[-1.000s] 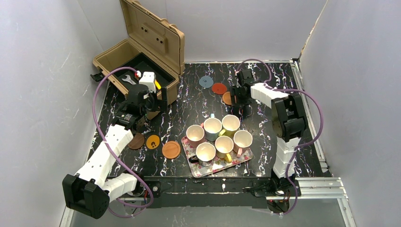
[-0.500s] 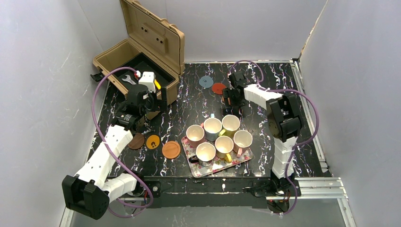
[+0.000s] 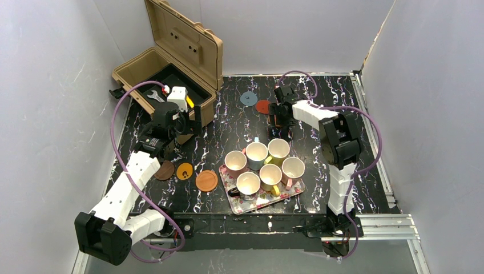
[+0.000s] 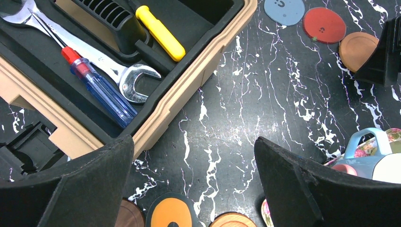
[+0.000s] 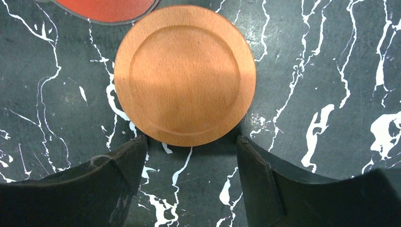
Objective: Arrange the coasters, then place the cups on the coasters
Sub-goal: Move the coaster to the center of the board.
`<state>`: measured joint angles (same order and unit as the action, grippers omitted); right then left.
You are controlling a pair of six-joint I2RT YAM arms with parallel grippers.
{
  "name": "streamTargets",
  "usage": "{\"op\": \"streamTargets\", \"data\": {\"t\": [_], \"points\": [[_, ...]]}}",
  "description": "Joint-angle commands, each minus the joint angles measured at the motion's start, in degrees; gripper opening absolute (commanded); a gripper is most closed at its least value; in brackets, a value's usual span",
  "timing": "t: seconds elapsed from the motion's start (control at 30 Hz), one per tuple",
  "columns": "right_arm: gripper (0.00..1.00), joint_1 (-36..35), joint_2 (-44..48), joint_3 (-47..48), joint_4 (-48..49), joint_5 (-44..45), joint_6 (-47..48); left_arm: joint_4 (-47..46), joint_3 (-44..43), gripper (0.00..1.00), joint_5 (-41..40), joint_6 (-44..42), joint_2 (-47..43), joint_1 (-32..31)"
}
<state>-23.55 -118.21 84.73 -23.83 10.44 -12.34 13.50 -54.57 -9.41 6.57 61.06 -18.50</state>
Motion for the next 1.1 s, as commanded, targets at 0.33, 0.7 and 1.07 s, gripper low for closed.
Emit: {"op": "streamTargets", "data": {"t": [0.33,0.7,1.07], "points": [[0.75,-0.1,-4.1,2.5,-0.9,4.8,-1.9,0.2,-0.2,0.97,-0.9,-0.7,-0.8,0.2],[0.76,-0.1,-5.0,3.5,-0.9,5.2,-2.1,0.4,-0.3,0.97,-0.9,-0.8,-0.5,0.2],[0.86,-0.1,-0.1,1.6,-0.1,4.3,-1.9,0.5,-0.4,0.97,-0.7,-0.4,-1.1,0.3]]}}
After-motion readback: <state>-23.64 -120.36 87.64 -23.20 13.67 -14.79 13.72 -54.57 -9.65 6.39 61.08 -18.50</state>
